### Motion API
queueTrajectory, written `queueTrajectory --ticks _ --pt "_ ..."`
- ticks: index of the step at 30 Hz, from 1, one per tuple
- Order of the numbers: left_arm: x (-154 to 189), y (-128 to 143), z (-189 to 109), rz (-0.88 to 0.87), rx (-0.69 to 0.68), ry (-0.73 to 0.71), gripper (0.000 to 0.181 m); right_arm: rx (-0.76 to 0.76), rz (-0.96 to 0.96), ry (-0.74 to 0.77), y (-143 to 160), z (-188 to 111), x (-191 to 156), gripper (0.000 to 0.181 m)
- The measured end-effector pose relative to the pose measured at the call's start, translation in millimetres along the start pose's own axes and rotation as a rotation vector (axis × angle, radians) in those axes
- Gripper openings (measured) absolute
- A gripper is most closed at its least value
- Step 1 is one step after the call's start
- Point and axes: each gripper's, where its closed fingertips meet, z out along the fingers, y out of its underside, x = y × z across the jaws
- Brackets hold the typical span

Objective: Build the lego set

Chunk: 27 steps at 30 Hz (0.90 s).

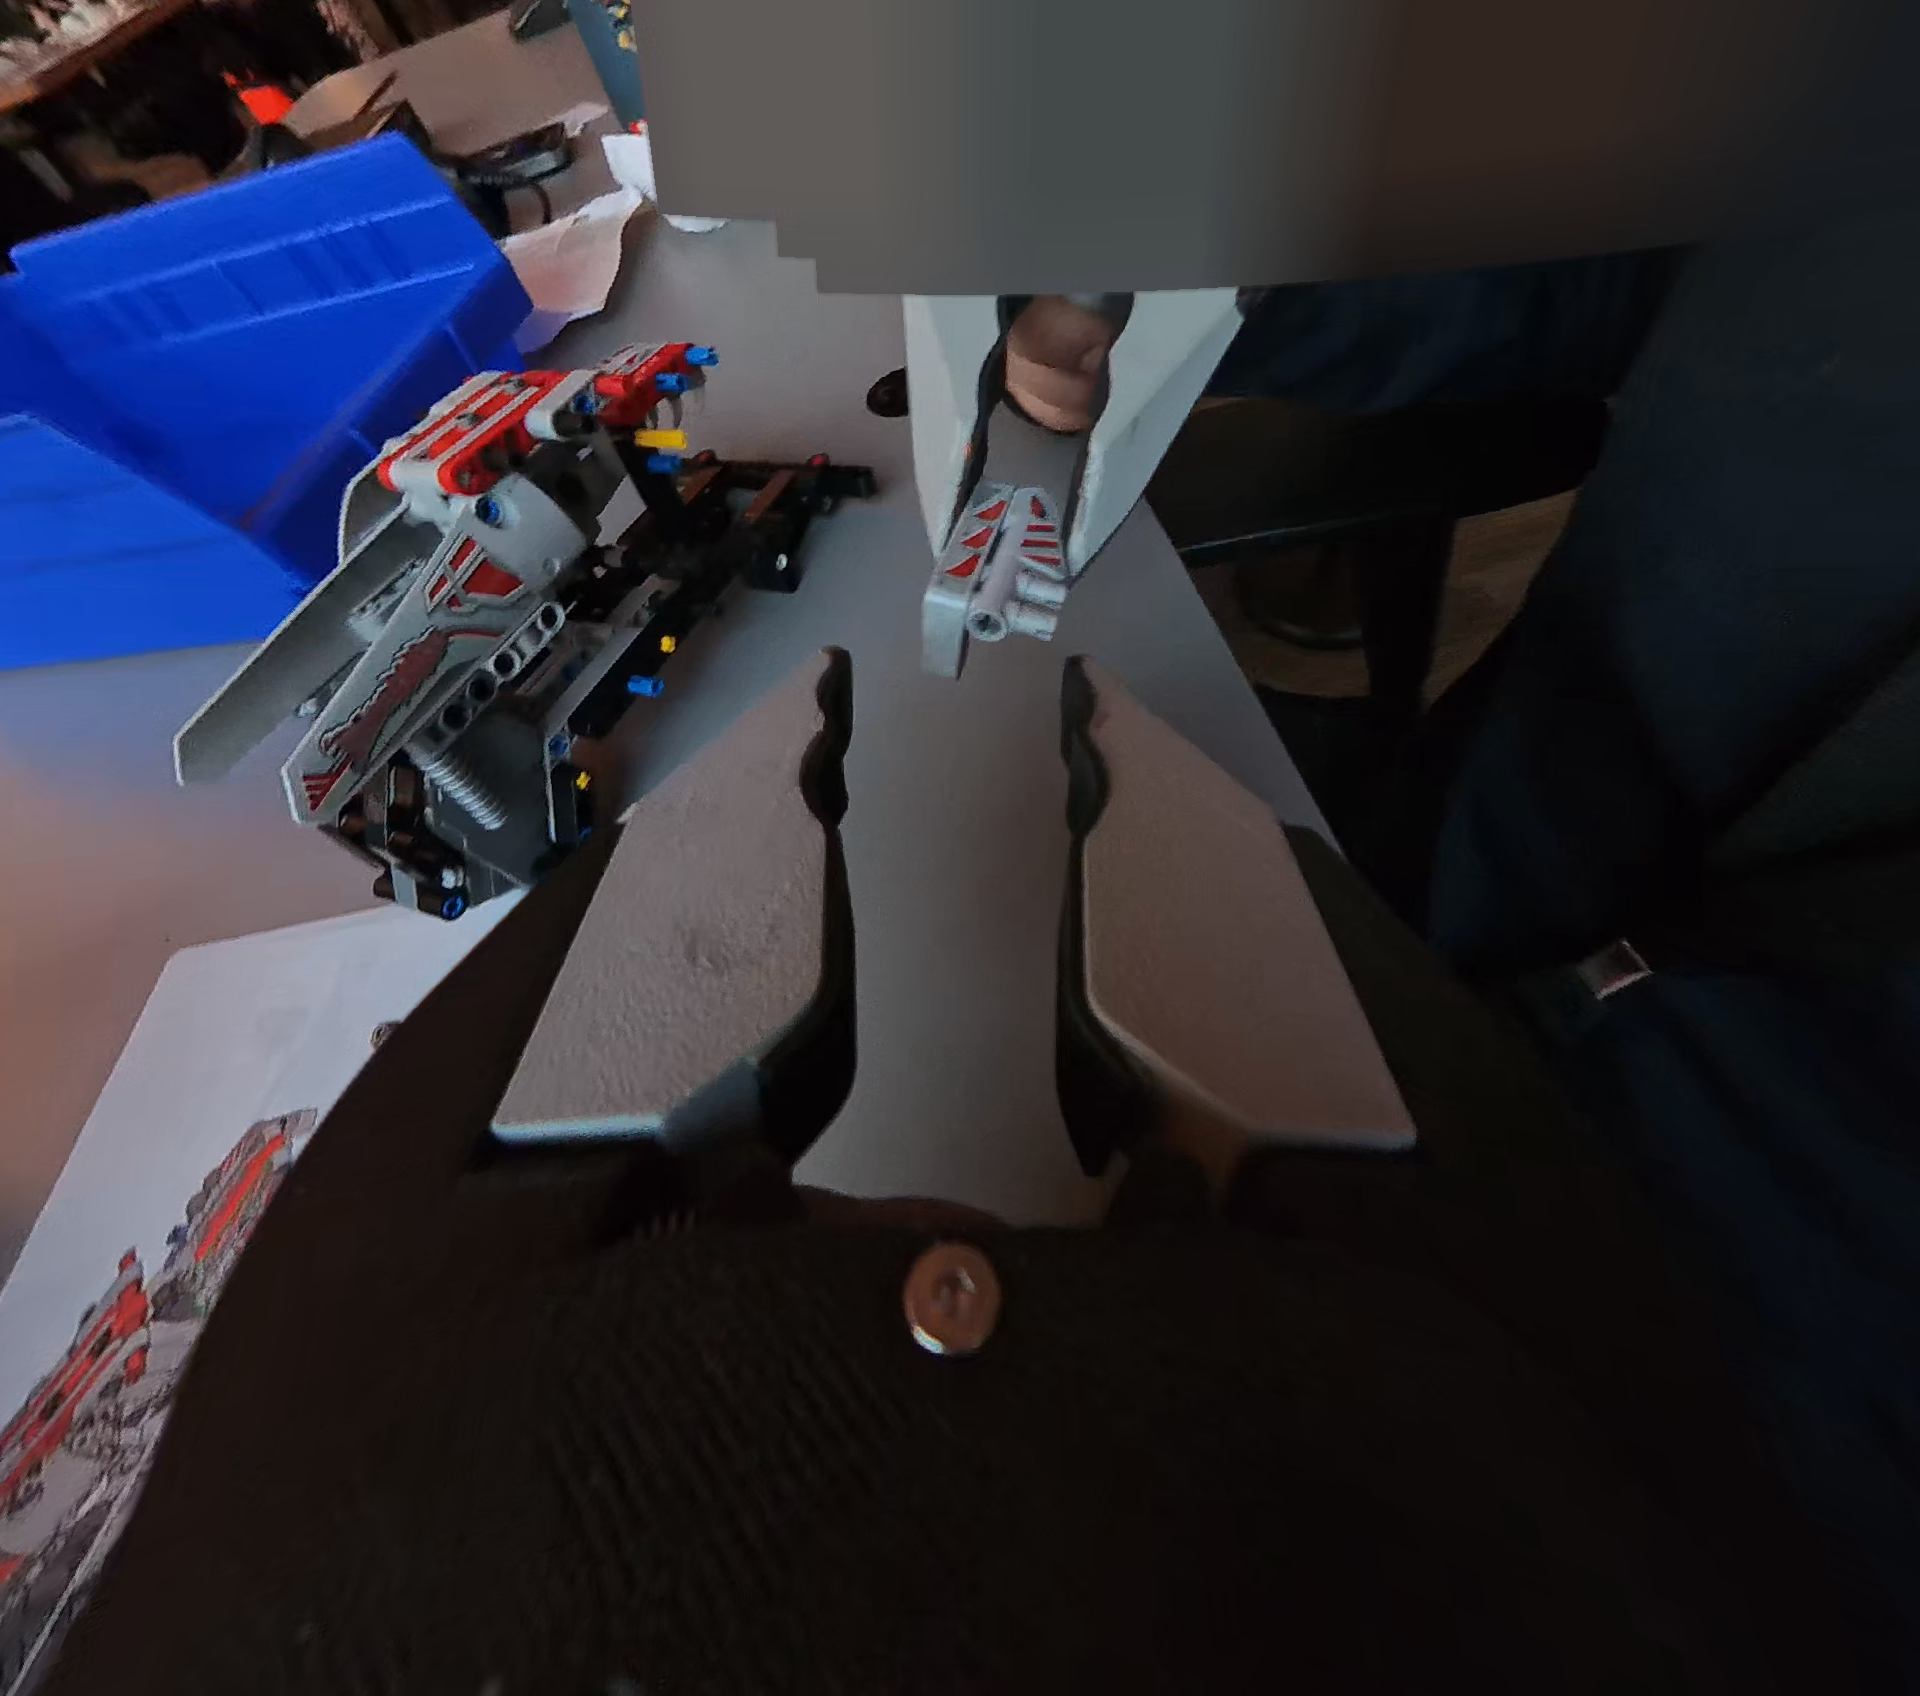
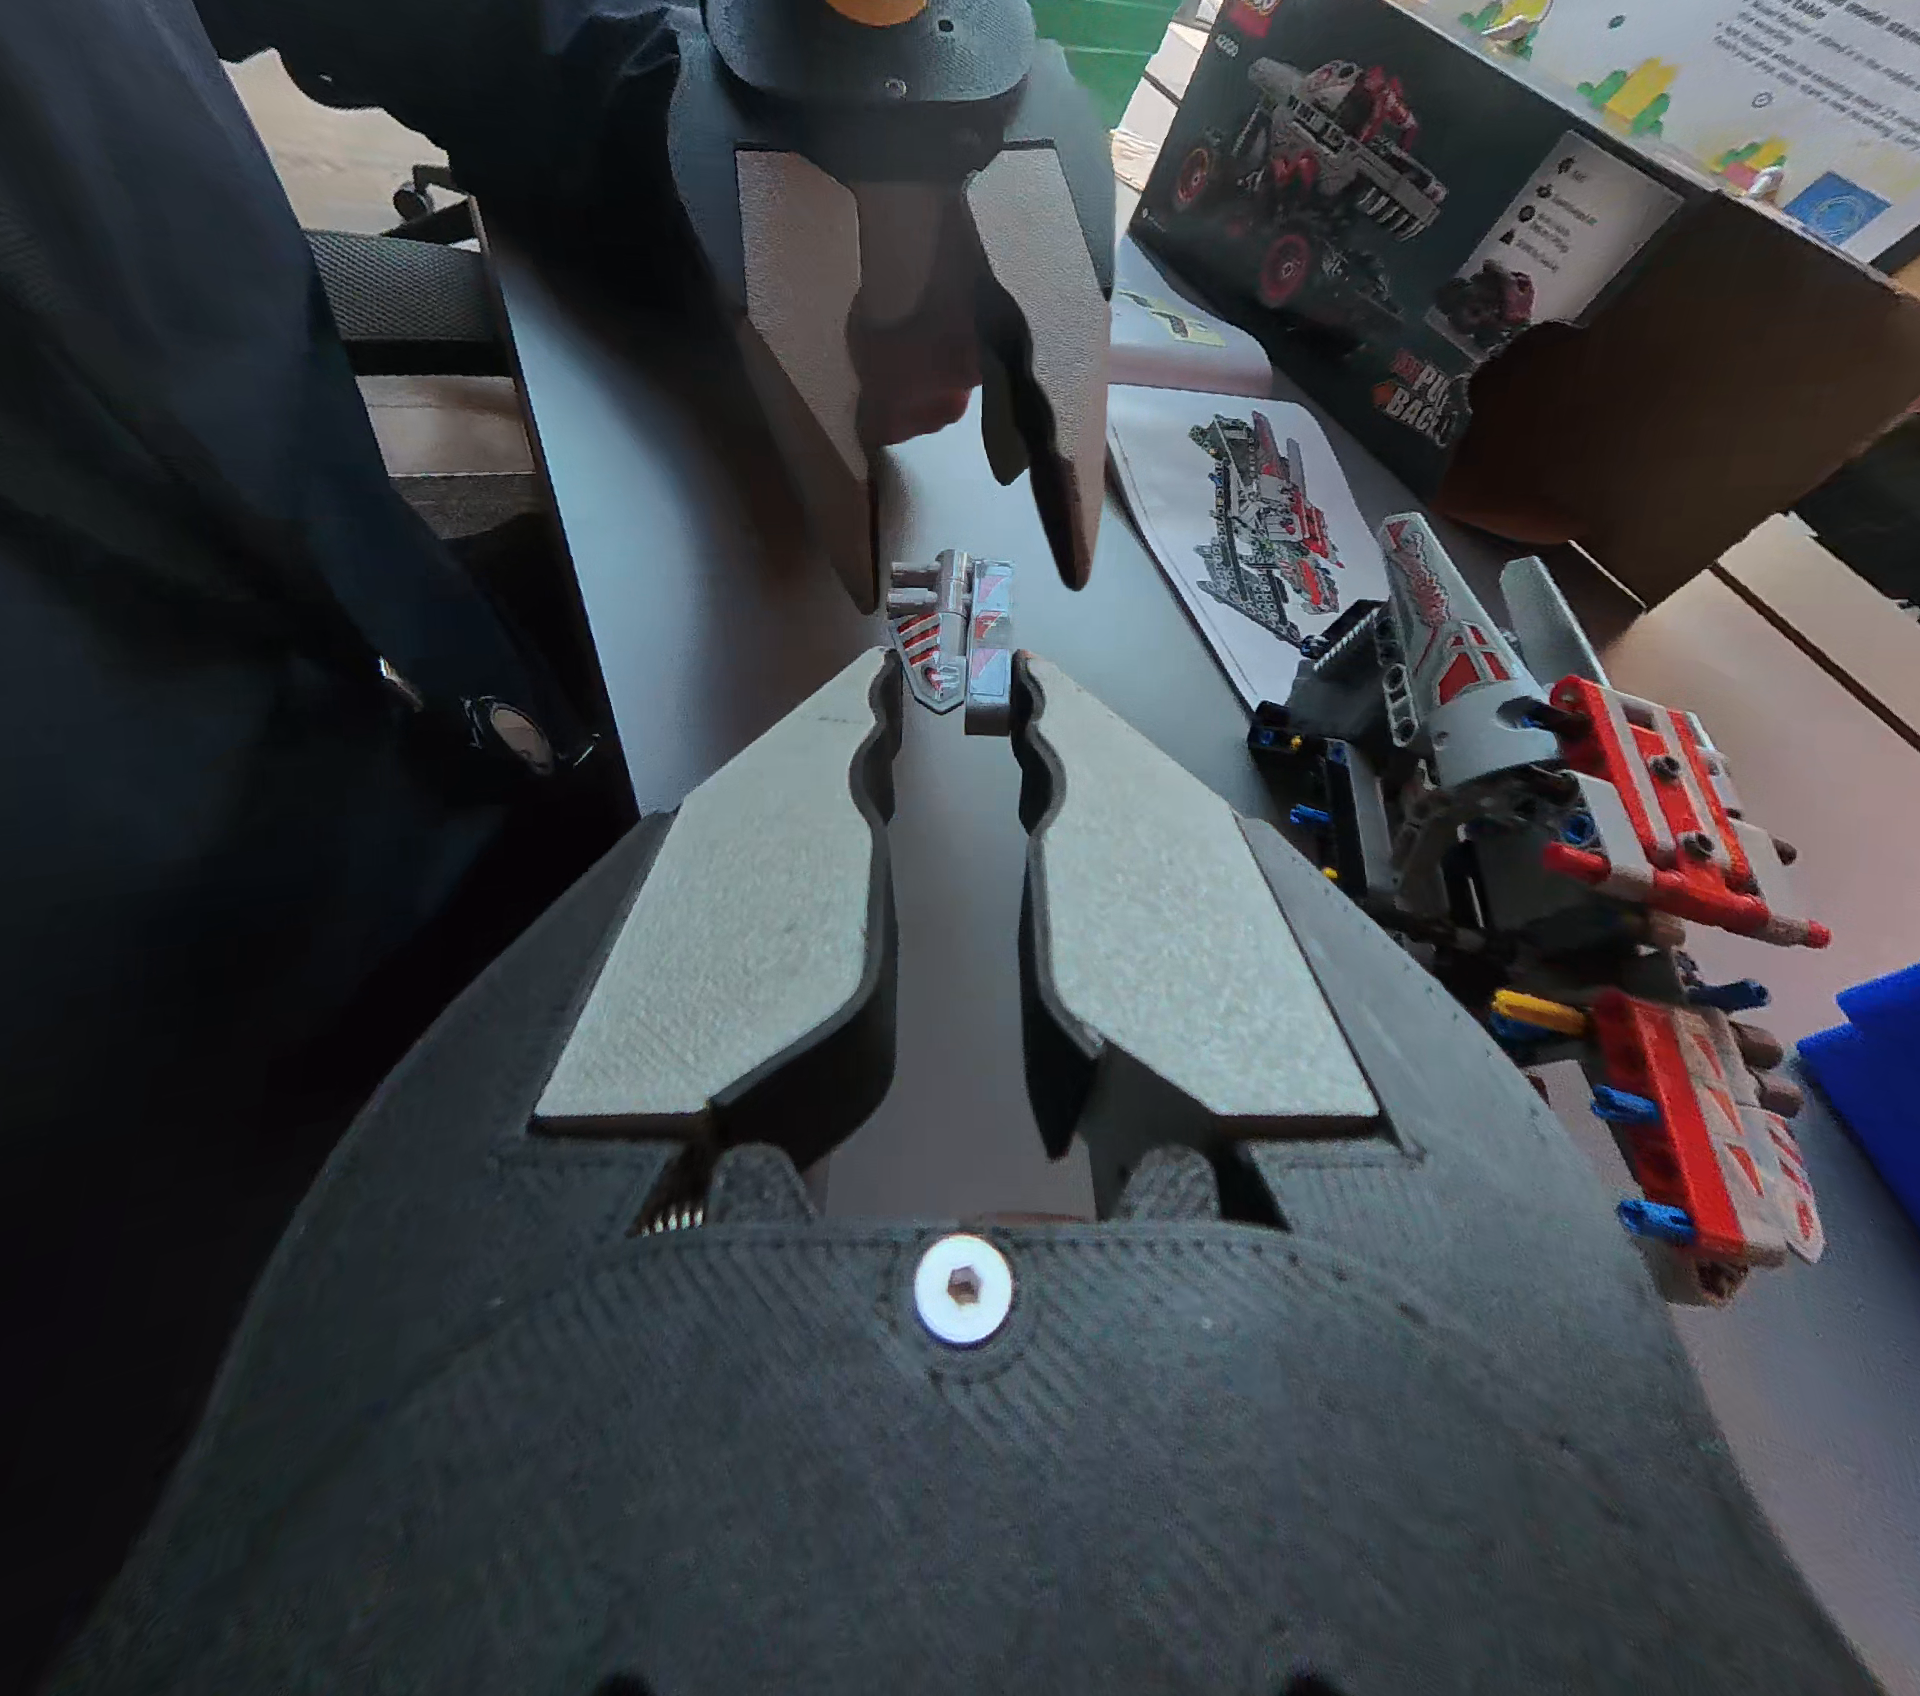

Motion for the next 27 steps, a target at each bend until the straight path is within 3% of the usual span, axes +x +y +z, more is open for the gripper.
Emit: queueTrajectory --ticks 10,27 --pt "10 -5 -1 -0.002 0.038 0.081 0.023 0.005 0.016 -0.044 -3 6 -4 0.017" --pt "14 1 3 0.056 -0.016 0.066 0.023 -0.002 0.049 -0.083 -5 12 -10 0.02"
